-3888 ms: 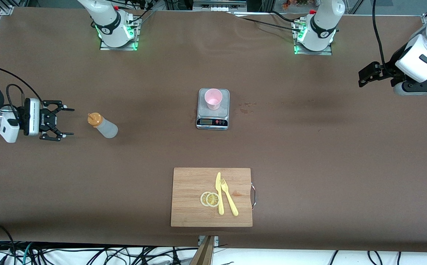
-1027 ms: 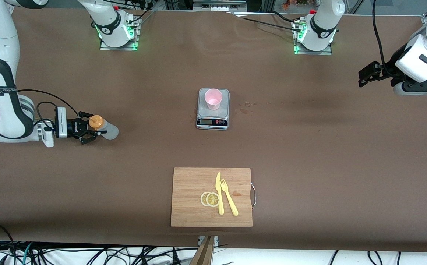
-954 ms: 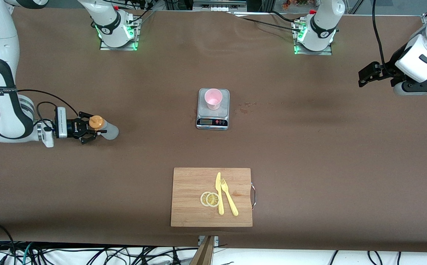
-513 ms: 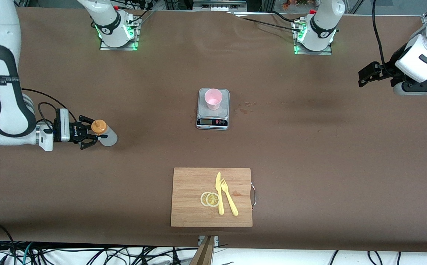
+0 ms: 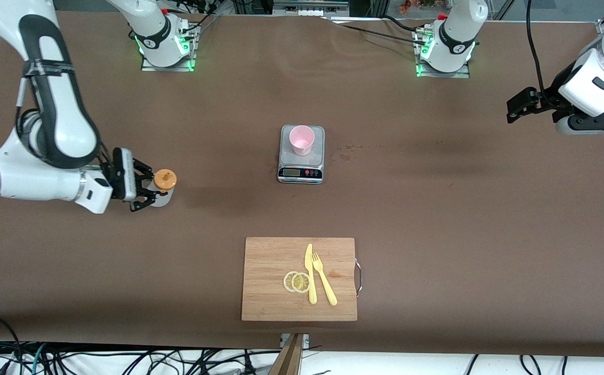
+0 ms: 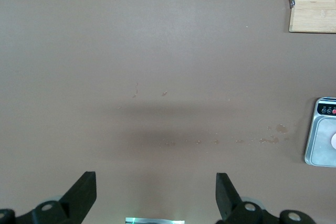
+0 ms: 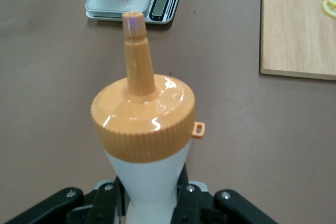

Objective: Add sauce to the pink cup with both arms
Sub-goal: 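Lift the sauce bottle with the right gripper toward the scale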

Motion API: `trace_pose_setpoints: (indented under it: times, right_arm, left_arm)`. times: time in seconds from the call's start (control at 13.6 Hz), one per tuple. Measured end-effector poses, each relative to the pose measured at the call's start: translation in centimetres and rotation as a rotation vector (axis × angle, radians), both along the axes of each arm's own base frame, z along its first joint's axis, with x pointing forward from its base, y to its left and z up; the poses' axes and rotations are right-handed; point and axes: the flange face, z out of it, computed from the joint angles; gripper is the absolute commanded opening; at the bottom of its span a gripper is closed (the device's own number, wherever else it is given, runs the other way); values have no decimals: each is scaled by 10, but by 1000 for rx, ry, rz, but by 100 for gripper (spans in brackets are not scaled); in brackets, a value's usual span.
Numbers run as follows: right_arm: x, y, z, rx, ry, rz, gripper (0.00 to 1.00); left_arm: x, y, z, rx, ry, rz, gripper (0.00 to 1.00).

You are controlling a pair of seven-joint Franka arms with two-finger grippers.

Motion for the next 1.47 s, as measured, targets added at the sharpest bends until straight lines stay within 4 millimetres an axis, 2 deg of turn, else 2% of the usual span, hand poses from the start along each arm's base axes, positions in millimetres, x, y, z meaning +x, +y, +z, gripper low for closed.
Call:
trace_pose_setpoints:
  times: [0.51, 0.95, 1.25, 1.47]
  right_arm:
    - [-34, 137, 14, -320, 63, -86, 12]
    - [-84, 246, 18, -554, 8, -164, 12]
    - [-106, 297, 10, -641, -39, -174, 12]
    - [-131, 327, 1, -700, -37, -142, 12]
  left_arm:
    - [0, 0, 0, 0, 0, 0, 100]
    - [0, 0, 0, 0, 0, 0, 100]
    - [0, 0, 0, 0, 0, 0, 100]
    - [0, 0, 0, 0, 0, 0, 100]
